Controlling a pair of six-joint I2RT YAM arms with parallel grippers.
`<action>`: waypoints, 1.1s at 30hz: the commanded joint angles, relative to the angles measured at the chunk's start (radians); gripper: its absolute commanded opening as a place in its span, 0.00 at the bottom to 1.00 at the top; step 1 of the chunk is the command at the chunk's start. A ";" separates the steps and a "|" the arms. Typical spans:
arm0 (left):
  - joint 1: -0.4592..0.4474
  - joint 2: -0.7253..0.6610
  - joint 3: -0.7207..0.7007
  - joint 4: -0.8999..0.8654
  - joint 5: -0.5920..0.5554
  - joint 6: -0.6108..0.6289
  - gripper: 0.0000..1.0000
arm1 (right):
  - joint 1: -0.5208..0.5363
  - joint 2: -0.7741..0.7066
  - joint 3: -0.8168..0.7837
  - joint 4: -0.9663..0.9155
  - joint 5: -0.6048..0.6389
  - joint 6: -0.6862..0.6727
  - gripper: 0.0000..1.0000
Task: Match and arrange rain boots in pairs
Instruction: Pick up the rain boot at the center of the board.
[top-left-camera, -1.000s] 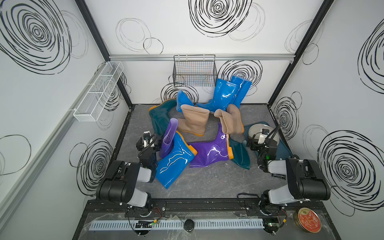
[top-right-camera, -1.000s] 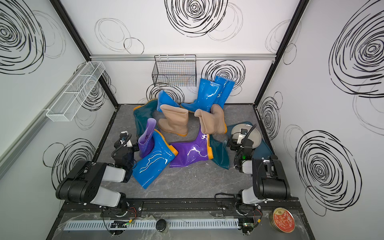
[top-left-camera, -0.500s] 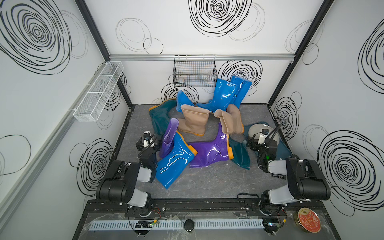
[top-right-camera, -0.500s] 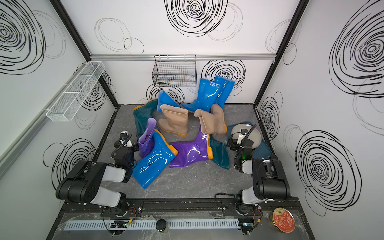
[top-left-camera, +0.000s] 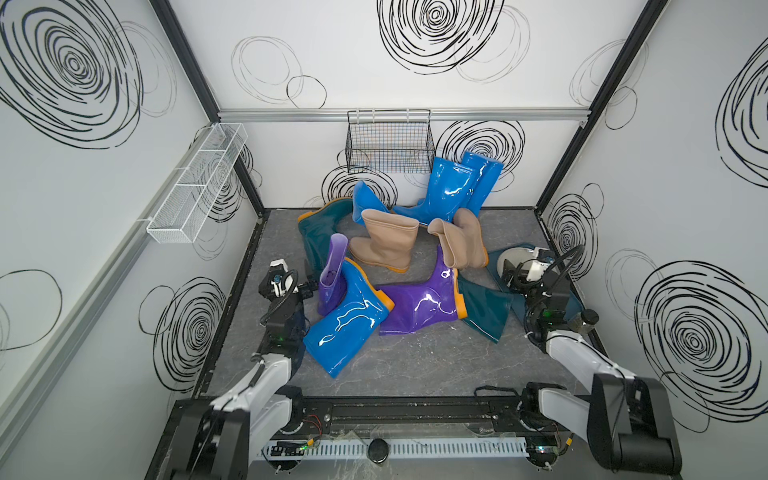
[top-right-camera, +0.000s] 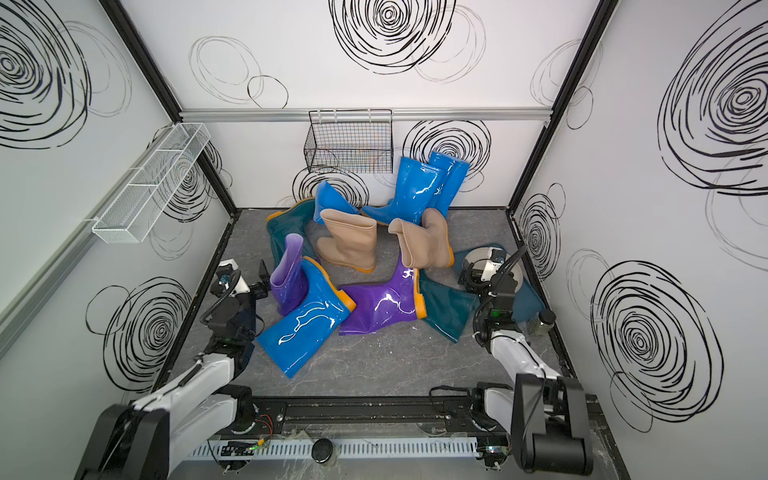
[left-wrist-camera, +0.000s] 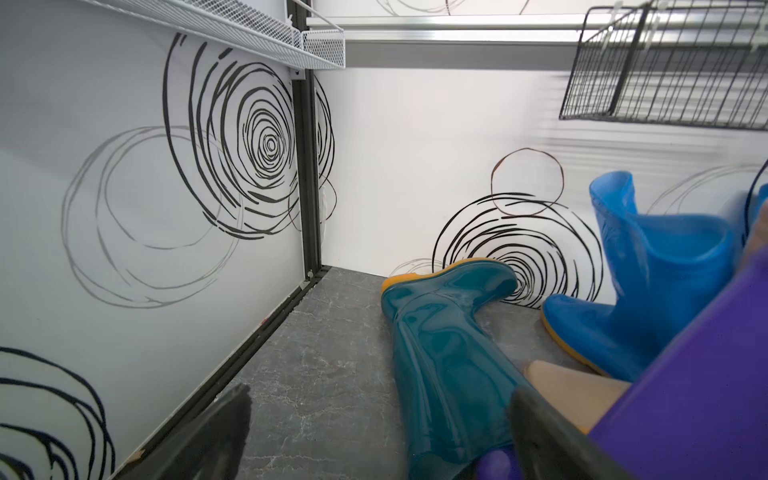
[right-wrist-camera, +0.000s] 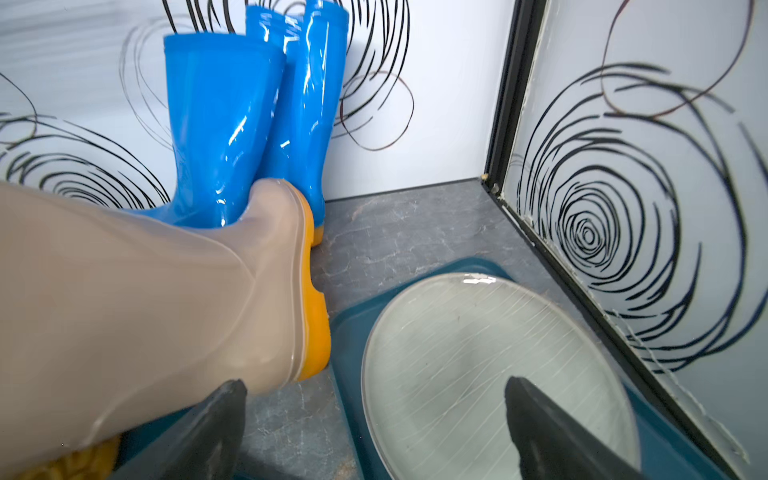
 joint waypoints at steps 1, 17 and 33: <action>0.002 -0.153 0.192 -0.588 -0.057 -0.190 0.99 | 0.022 -0.105 0.094 -0.245 -0.102 -0.021 1.00; 0.020 -0.159 0.268 -1.225 0.208 -0.892 0.99 | 0.499 0.027 0.450 -0.613 -0.118 -0.221 1.00; -0.046 -0.252 0.267 -1.416 0.013 -0.954 0.99 | 0.787 0.397 0.655 -0.650 -0.236 -0.239 0.94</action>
